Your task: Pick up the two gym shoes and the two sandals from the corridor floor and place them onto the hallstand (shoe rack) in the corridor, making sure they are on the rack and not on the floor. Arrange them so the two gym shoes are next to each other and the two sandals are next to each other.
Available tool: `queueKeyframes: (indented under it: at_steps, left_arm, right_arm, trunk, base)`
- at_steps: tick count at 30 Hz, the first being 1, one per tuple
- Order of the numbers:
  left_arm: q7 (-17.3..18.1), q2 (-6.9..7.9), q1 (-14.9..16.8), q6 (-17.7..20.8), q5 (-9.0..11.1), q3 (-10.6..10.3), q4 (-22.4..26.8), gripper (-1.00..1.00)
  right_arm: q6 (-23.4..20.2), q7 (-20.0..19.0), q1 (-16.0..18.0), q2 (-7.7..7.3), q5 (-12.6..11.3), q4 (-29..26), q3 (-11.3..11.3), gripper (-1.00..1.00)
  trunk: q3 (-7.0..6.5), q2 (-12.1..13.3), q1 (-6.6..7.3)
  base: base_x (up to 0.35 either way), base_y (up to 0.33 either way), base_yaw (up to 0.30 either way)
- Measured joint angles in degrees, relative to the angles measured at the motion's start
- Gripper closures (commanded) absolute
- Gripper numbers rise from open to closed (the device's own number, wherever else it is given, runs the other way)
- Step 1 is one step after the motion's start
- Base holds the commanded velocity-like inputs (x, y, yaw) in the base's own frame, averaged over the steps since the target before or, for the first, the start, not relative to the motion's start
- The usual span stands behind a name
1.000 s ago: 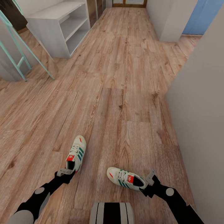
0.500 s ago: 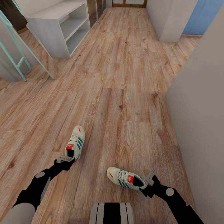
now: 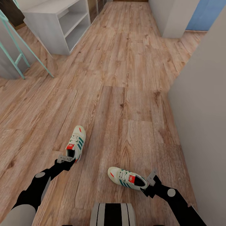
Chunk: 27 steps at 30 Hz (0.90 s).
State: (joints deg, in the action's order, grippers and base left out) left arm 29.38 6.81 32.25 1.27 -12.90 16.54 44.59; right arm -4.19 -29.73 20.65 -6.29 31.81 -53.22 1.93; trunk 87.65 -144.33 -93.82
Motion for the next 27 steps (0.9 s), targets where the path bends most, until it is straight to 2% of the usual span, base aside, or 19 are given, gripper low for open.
queueKeyframes:
  at_steps: [16, 22, 27]
  left_arm:
    - [0.0, 0.04, -0.2, 0.0, 0.0, 0.0, 0.0, 1.0]
    - [0.0, 0.01, -0.2, 0.0, -0.1, -0.1, 0.0, 1.0]
    - [0.0, 0.01, -0.2, 0.0, -0.1, 0.0, 0.0, 1.0]
  right_arm:
    - [0.0, 0.0, 0.0, 0.0, 0.0, 0.0, 0.0, -1.0]
    - [0.0, 0.0, 0.0, 0.0, 0.0, 0.0, 0.0, -1.0]
    - [0.0, 0.0, 0.0, 0.0, 0.0, 0.0, 0.0, -1.0]
  trunk:
    - [0.38, 0.0, 0.0]
    - [1.78, -0.1, -0.13]
    - [1.81, -0.1, -0.13]
  base:
    - [0.0, 0.0, 0.012]
    - [0.0, 0.0, 0.035]
    - [0.0, 0.0, 0.003]
